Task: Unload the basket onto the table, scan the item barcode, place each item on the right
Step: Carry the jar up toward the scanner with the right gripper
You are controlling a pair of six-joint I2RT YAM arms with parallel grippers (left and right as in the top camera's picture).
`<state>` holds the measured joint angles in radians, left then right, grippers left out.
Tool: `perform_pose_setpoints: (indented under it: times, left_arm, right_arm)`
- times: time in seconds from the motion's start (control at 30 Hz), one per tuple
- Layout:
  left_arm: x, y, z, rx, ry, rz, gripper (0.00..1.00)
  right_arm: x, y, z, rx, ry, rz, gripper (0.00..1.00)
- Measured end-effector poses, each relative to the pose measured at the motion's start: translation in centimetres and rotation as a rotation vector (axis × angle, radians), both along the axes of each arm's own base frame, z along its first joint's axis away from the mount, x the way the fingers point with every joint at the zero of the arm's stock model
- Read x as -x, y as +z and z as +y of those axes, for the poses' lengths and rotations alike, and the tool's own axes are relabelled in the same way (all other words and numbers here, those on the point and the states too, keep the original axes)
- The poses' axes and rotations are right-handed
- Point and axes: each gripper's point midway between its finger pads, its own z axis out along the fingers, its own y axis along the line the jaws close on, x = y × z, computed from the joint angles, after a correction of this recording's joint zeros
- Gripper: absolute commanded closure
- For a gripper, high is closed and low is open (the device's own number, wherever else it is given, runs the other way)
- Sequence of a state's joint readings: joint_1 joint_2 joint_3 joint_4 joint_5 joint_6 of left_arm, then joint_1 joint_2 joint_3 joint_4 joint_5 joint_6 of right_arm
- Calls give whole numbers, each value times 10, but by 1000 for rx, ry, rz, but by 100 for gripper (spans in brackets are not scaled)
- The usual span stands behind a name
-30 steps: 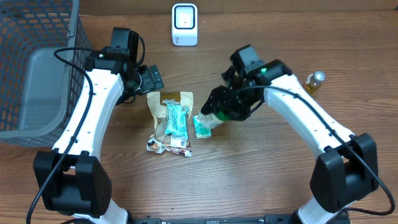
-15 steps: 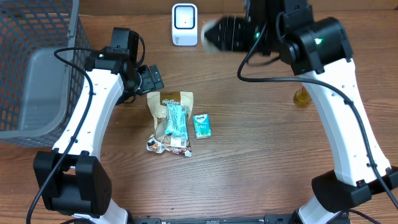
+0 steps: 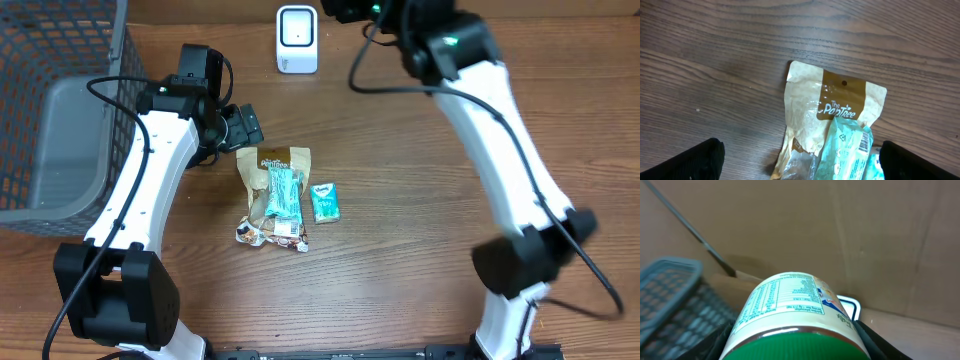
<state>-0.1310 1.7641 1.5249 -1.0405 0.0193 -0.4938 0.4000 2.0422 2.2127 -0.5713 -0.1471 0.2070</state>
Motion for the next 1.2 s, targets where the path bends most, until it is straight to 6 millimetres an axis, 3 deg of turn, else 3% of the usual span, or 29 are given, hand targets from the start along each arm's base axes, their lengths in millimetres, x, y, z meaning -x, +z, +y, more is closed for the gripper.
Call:
perform_pose_setpoints:
  times: [0.3, 0.43, 0.77, 1.0, 1.1, 1.2]
  left_arm:
    - [0, 0, 0, 0, 0, 0, 0]
    - [0, 0, 0, 0, 0, 0, 0]
    - [0, 0, 0, 0, 0, 0, 0]
    - [0, 0, 0, 0, 0, 0, 0]
    - [0, 0, 0, 0, 0, 0, 0]
    - [0, 0, 0, 0, 0, 0, 1]
  right_arm:
    - [-93, -127, 37, -6, -7, -81, 82]
    - [-110, -154, 43, -24, -10, -128, 82]
    - [-125, -154, 45, -69, -38, -249, 85]
    - [-128, -158, 43, -70, -52, -260, 78]
    - [-131, -168, 43, -68, -61, -260, 78]
    - [-133, -190, 43, -55, -66, -233, 78]
